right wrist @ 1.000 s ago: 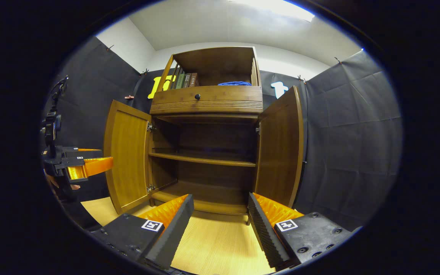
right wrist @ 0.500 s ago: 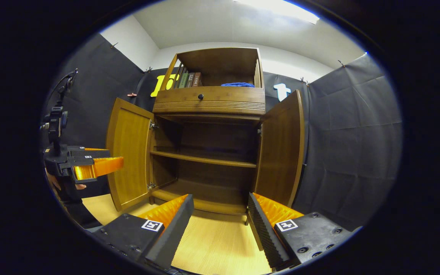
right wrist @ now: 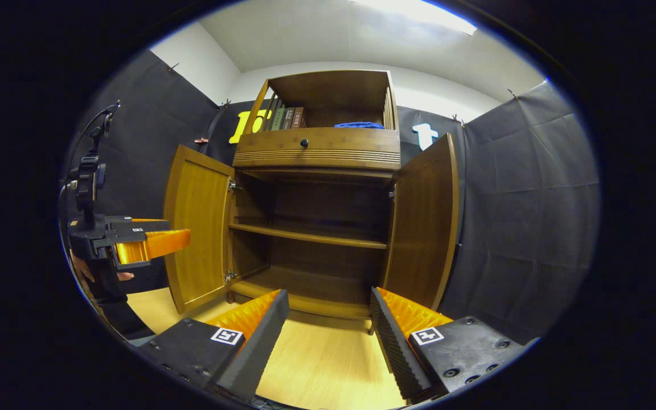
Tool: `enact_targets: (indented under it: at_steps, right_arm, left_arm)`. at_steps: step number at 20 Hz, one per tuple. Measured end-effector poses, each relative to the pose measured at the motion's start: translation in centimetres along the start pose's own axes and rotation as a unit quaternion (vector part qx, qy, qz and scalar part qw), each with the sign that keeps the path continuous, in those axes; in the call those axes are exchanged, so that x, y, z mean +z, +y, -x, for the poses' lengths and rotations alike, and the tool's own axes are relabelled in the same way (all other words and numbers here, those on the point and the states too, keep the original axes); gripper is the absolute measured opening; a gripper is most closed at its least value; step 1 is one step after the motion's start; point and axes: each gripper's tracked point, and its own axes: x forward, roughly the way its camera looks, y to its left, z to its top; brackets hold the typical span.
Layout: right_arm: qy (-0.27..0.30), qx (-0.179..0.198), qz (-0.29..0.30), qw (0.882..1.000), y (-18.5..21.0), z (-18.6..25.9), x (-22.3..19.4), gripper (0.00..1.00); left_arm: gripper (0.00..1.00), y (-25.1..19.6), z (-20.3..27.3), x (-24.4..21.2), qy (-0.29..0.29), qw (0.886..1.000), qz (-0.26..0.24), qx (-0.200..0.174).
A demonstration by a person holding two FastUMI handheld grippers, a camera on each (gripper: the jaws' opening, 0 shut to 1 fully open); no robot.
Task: Open the right door of the double-door shoe cabinet with the right hand, and open the left door with the left hand.
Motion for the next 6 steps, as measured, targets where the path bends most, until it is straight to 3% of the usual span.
enact_targets:
  at_steps: [1,6]
  right_arm:
    - [-0.001,0.001,0.001,1.000,0.02,0.03,0.03,0.92]
    - [-0.003,0.005,-0.006,1.000,0.11,0.18,0.20,0.92]
  left_arm:
    - [0.99,-0.10,0.03,-0.02,0.002,1.000,0.001,-0.002]
    - [0.96,-0.19,0.14,-0.24,0.004,1.000,0.000,0.000]
